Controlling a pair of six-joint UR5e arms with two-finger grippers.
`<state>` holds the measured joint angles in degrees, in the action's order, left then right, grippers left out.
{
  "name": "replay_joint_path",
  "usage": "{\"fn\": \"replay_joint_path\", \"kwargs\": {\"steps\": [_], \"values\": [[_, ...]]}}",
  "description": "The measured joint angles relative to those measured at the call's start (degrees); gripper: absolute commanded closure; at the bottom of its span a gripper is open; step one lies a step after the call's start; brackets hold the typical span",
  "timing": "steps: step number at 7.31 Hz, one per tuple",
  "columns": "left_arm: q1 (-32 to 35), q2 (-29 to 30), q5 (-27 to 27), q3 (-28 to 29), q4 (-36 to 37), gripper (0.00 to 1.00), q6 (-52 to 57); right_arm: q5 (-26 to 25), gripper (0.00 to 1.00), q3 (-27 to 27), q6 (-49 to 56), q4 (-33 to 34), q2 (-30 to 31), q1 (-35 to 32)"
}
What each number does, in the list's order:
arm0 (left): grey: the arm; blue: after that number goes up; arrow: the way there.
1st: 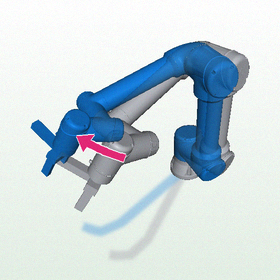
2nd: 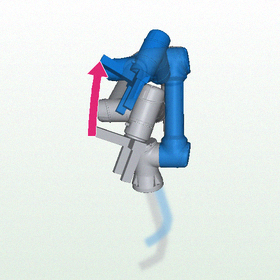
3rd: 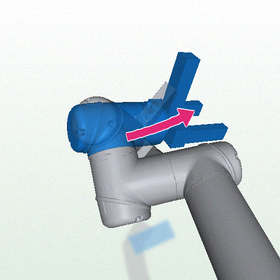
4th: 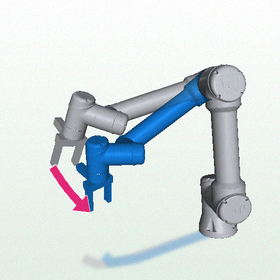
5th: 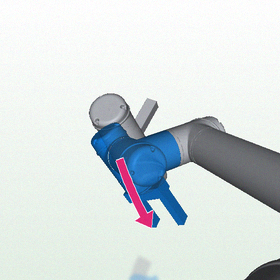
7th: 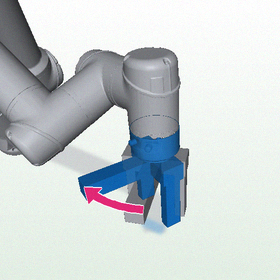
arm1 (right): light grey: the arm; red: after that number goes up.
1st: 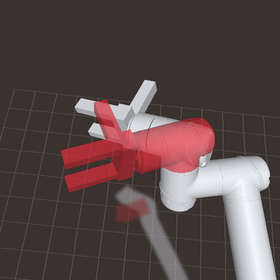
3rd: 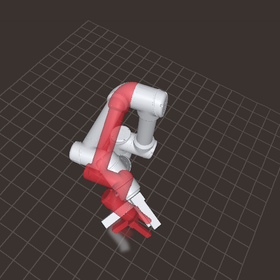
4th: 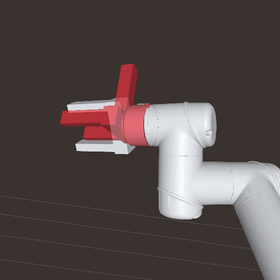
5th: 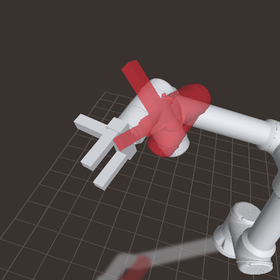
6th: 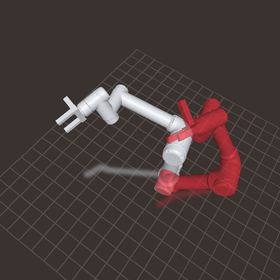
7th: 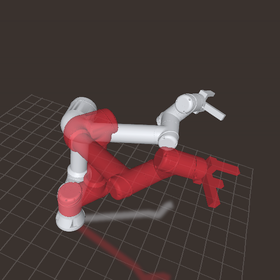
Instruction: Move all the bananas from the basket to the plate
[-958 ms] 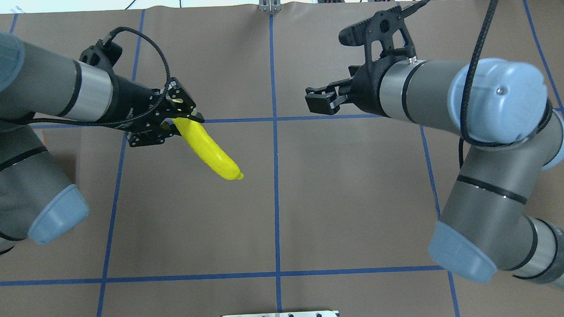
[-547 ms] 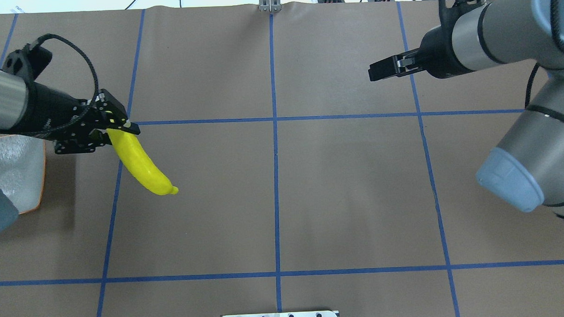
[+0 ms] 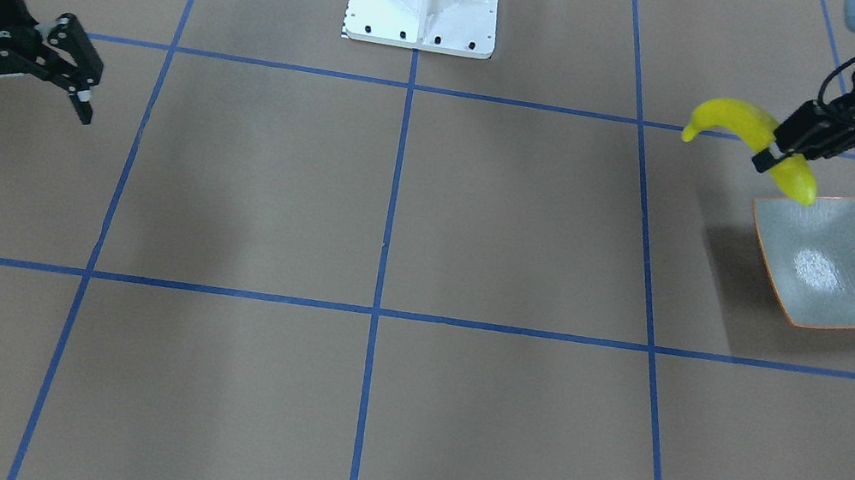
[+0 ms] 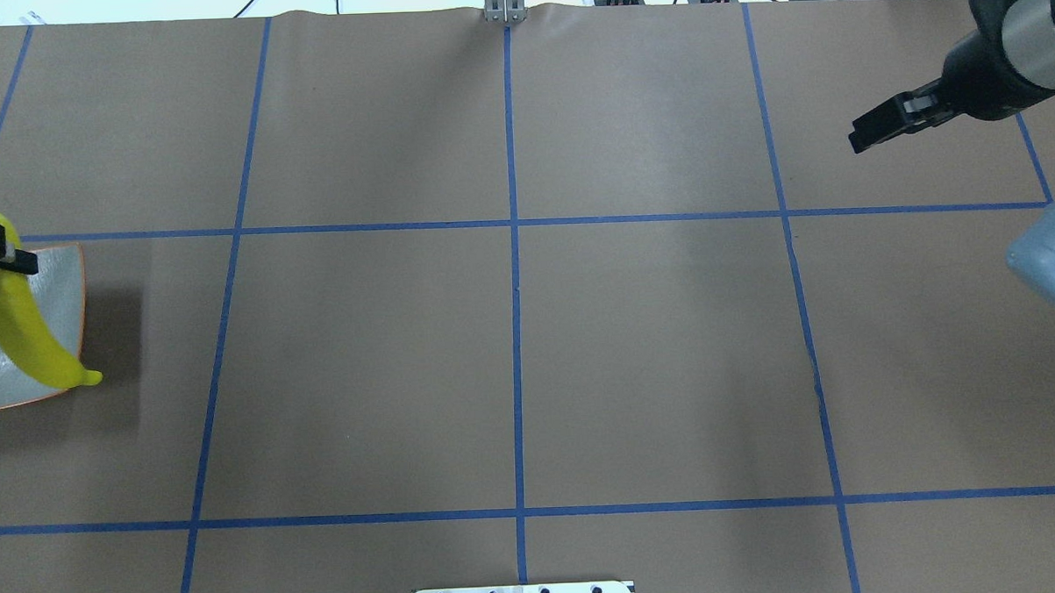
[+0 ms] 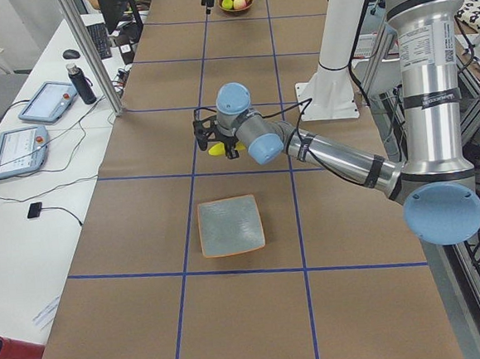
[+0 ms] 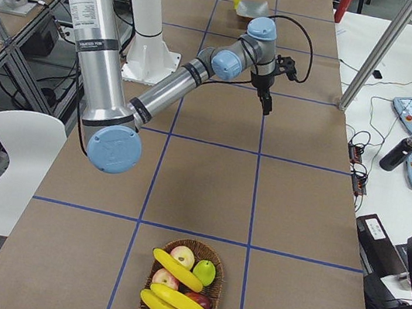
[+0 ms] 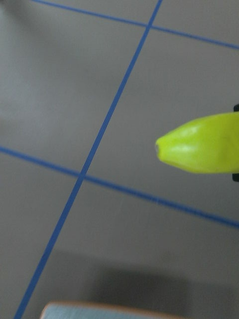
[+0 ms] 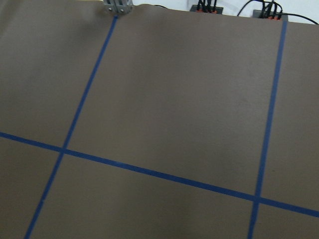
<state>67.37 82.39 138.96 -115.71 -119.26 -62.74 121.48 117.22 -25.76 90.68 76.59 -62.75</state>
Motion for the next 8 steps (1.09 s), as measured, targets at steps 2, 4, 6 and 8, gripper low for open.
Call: {"fn": "replay_joint_path", "kwargs": {"steps": [2, 4, 6, 8], "values": [[3.6, -3.2, 0.1, 4.4, -0.1, 1.0, 14.7, 4.0, 0.0, -0.9, 13.7, -0.1, 5.8, -6.0], [4.7, -3.4, -0.4, 7.5, -0.1, 0.91, 22.4, 5.8, 0.0, -1.3, 20.8, -0.4, 9.1, -9.4], [4.7, -2.3, -0.6, 10.2, -0.3, 0.76, 24.1, 6.0, 0.0, -1.7, 22.2, -0.5, 9.6, -10.1], [4.6, 0.0, -0.6, 13.9, -1.4, 0.65, 24.8, 6.0, 0.0, -2.0, 22.4, -0.6, 9.5, -10.2]]}}
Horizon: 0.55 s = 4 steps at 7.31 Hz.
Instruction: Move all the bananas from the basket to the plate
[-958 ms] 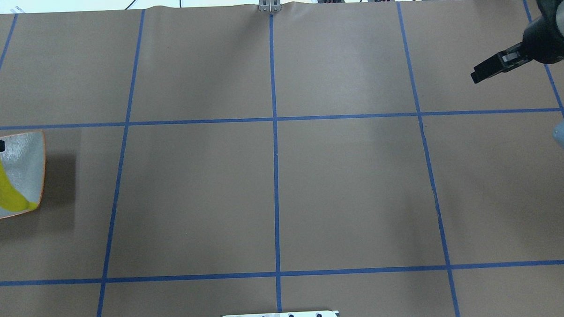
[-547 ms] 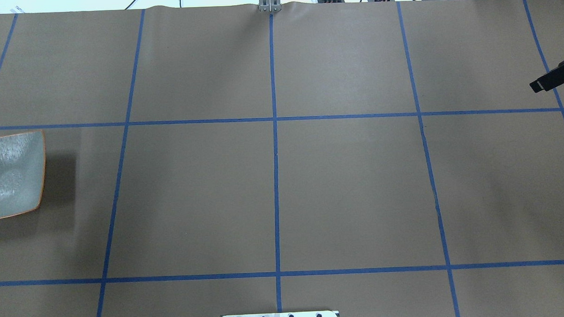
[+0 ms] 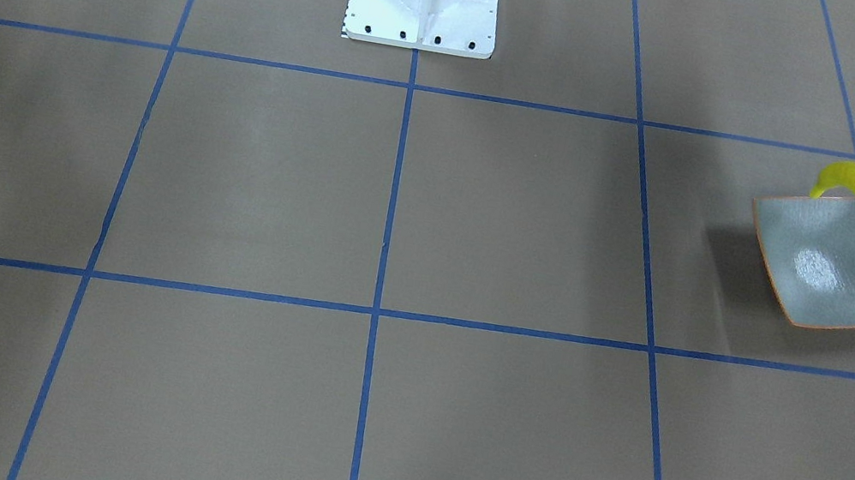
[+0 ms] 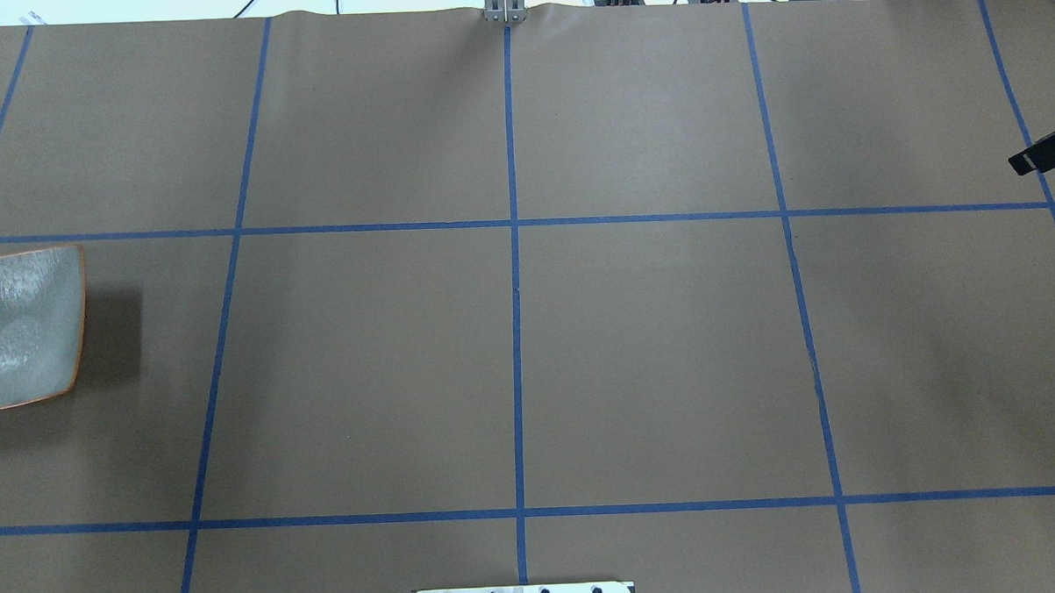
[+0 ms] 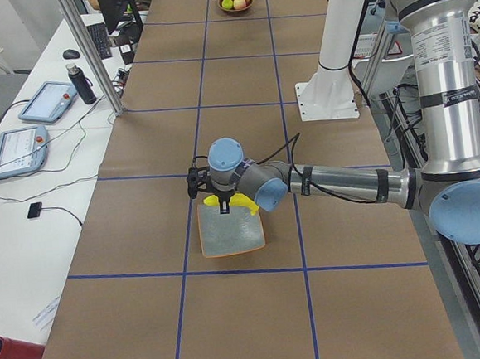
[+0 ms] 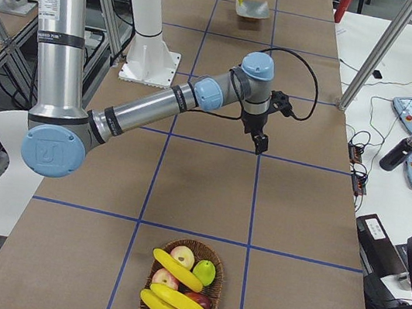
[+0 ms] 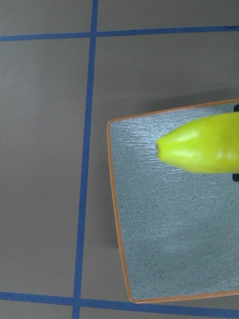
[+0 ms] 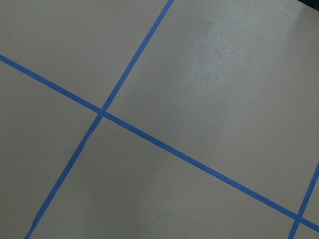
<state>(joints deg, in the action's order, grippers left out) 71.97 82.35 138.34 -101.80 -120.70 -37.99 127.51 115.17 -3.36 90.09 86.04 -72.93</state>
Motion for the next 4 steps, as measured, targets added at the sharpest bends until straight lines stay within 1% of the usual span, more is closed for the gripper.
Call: {"fn": "replay_joint_path", "kwargs": {"steps": [2, 4], "values": [[-0.1, 2.9, 0.0, 5.2, -3.3, 0.54, 0.2, -0.1, 0.0, -0.4, 0.0, 0.0, -0.3, 0.0], [-0.1, 4.1, 0.0, 7.9, -5.7, 0.47, 0.5, -0.2, 0.0, -0.5, 0.0, 0.0, -0.4, 0.0]]}}
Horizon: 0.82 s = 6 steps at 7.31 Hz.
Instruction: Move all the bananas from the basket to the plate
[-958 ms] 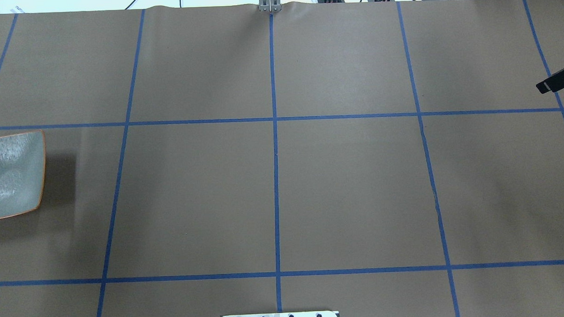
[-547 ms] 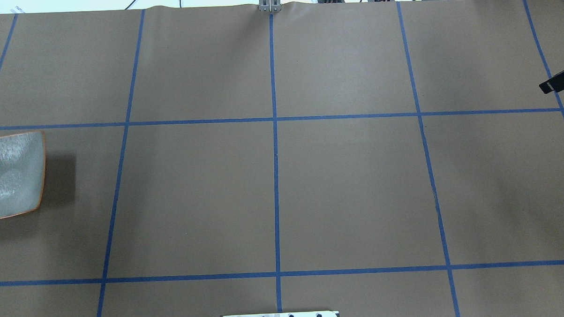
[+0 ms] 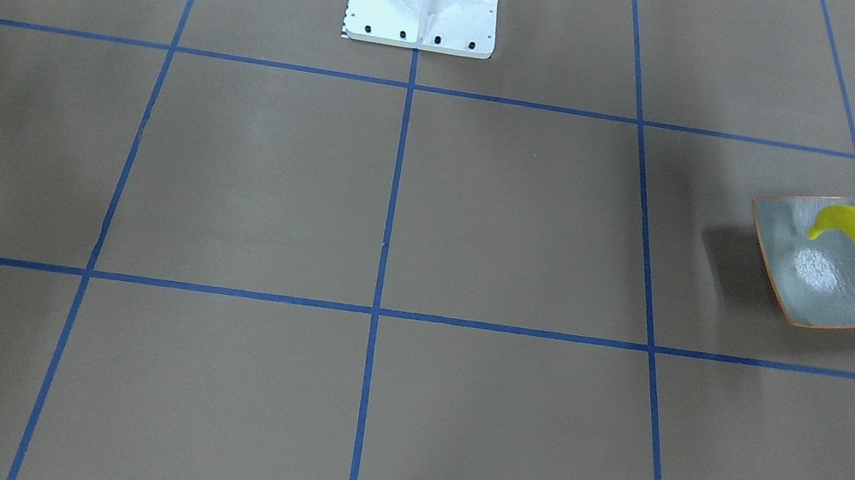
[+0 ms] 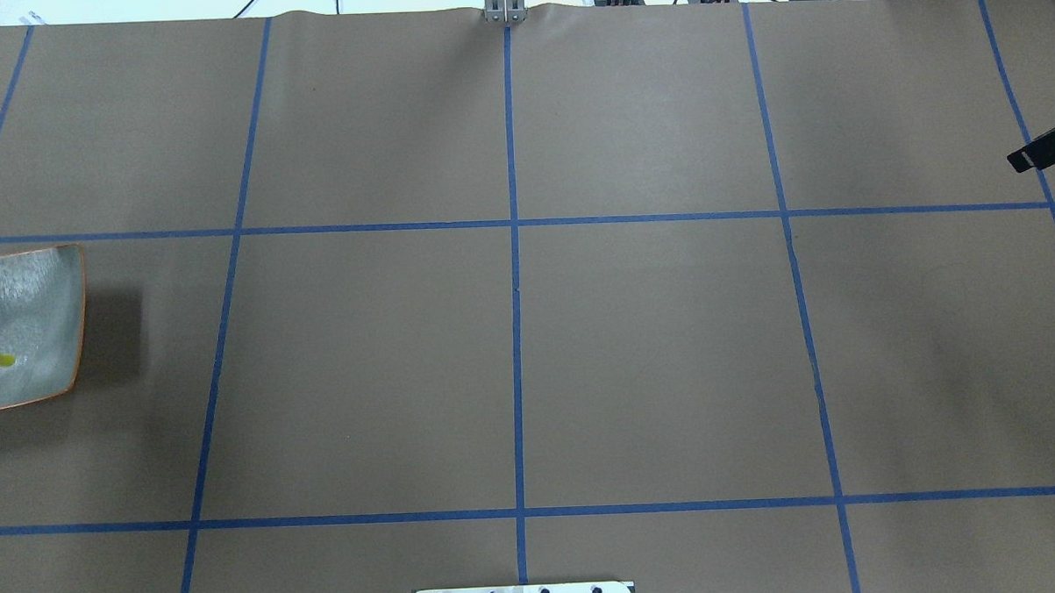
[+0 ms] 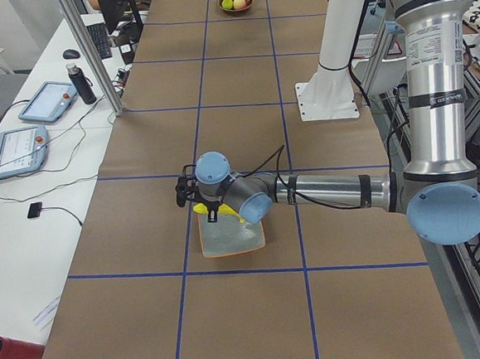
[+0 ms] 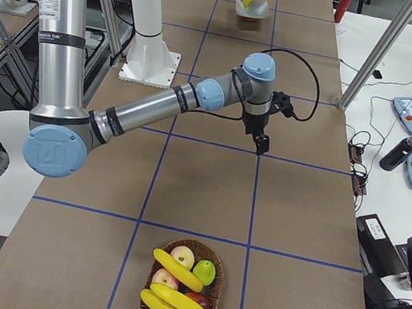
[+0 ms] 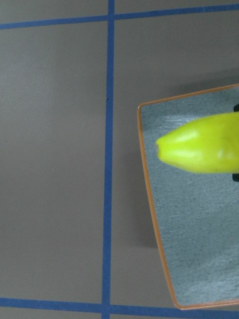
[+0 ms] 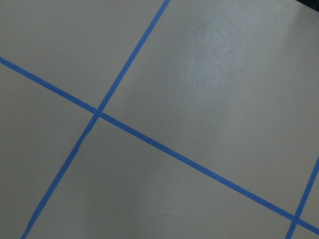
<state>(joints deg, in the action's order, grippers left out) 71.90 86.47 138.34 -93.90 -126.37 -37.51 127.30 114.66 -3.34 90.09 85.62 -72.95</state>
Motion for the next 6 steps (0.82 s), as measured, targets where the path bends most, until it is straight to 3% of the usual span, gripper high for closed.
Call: {"fn": "replay_joint_path", "kwargs": {"steps": [6], "values": [[0.0, 0.1, 0.0, 0.8, -2.5, 0.4, 0.2, 0.0, 0.0, -0.2, -0.1, 0.0, -0.1, 0.0]]}}
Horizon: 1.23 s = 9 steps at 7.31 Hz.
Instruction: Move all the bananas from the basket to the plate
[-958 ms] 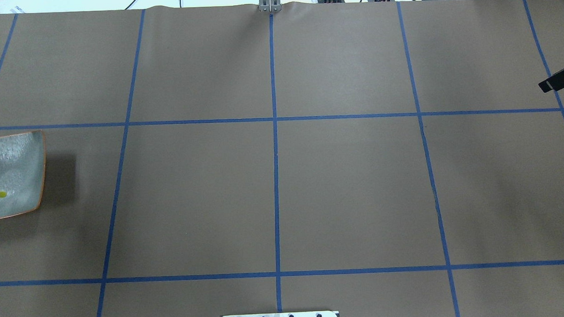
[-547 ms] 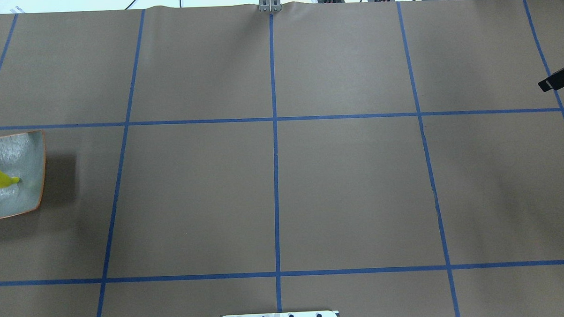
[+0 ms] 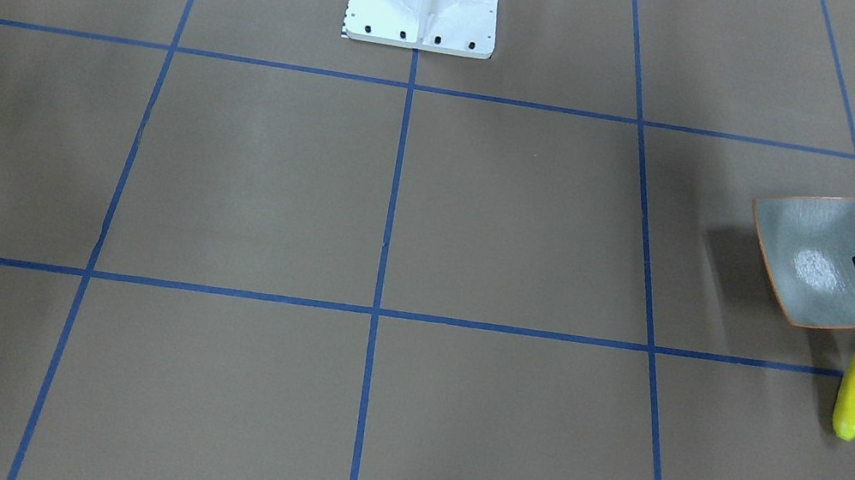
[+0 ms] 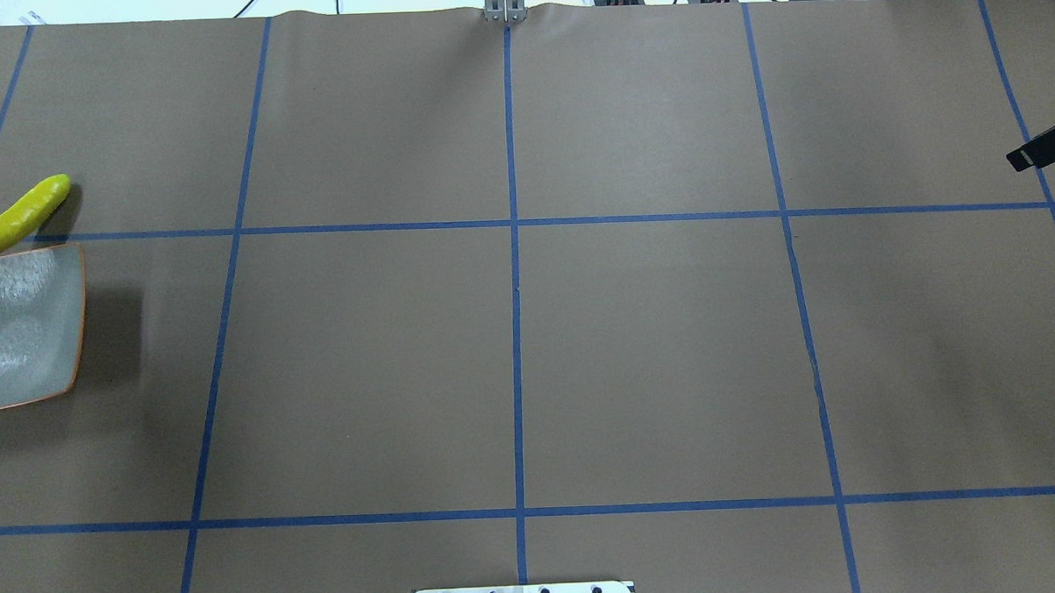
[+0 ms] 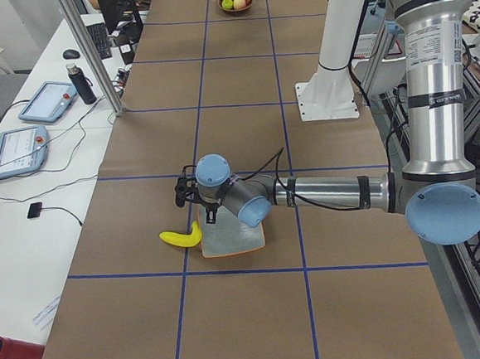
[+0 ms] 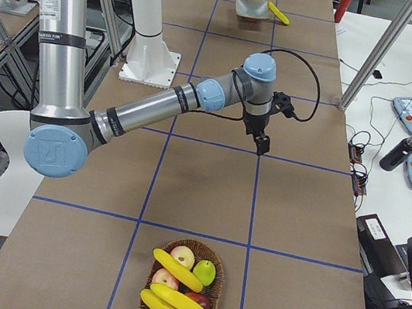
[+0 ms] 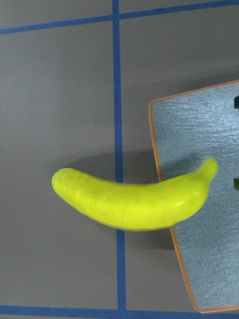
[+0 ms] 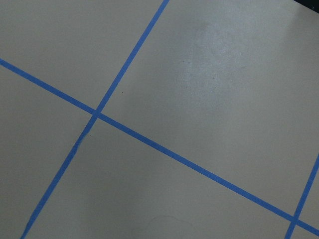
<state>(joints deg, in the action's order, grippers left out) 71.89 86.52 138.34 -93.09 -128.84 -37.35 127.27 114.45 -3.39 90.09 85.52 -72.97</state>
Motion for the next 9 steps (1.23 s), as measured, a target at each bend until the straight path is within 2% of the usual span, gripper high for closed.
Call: {"fn": "replay_joint_path", "kwargs": {"steps": [1, 2, 3, 6, 9], "values": [[0.0, 0.0, 0.0, -0.1, -0.4, 0.37, 0.0, 0.0, 0.0, 0.0, 0.0, 0.0, 0.0, 0.0], [0.0, 0.0, 0.0, -0.3, -0.7, 0.29, -0.1, 0.0, 0.0, 0.0, 0.0, 0.0, 0.0, 0.0], [0.0, 0.2, 0.1, -0.6, -0.8, 0.0, -0.2, 0.5, 0.0, 0.0, 0.0, 0.0, 0.0, -0.3], [0.2, 2.0, 0.0, -1.3, -0.6, 0.0, 0.5, 4.6, 0.0, -2.6, -0.1, 0.6, 0.6, -5.2], [3.6, 2.4, -0.2, -1.2, 3.3, 0.0, 13.3, 5.7, 0.0, -9.1, 4.4, 0.7, 1.4, -11.2]]}}
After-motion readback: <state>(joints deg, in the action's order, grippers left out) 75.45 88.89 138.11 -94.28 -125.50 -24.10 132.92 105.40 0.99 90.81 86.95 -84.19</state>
